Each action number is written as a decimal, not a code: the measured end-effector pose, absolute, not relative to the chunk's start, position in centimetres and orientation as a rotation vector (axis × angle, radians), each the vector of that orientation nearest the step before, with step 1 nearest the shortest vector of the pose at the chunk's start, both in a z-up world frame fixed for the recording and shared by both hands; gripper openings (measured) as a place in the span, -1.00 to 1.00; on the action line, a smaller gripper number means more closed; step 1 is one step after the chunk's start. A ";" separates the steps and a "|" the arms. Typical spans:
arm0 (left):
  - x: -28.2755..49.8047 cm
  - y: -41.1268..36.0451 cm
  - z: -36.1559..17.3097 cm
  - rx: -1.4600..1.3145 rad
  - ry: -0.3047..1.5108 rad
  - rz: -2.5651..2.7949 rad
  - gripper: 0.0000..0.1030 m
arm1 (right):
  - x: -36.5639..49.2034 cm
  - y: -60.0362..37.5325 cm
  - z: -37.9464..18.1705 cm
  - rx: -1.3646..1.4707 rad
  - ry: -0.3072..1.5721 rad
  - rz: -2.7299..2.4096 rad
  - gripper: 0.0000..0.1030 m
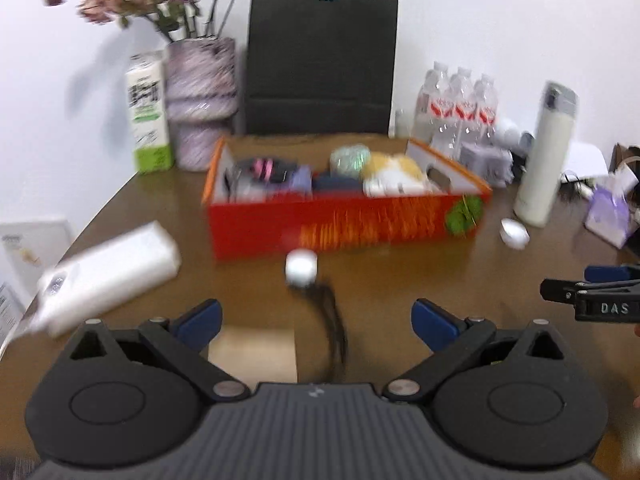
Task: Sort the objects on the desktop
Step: 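Grasp the small white round cap with the left tool while the right tool grasps the white bottle cap, then drop the small cap into the box with the left tool while the right tool drops the bottle cap in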
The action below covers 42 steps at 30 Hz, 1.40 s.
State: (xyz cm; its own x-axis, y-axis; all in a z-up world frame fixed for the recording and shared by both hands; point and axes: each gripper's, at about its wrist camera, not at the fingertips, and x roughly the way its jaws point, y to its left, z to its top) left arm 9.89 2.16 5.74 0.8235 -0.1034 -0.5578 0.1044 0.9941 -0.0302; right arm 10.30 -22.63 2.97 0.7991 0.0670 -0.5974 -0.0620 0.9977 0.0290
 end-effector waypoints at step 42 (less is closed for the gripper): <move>-6.7 0.4 4.3 -0.079 0.640 -0.229 -0.44 | -6.8 -17.9 5.6 -0.085 0.588 0.241 -0.24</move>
State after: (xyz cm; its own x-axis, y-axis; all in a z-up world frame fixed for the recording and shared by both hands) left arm -6.74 0.43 4.32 0.7779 -0.2359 -0.5824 0.1872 0.9718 -0.1436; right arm -6.77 -17.88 5.60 0.8049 0.2010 -0.5583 -0.2495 0.9683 -0.0110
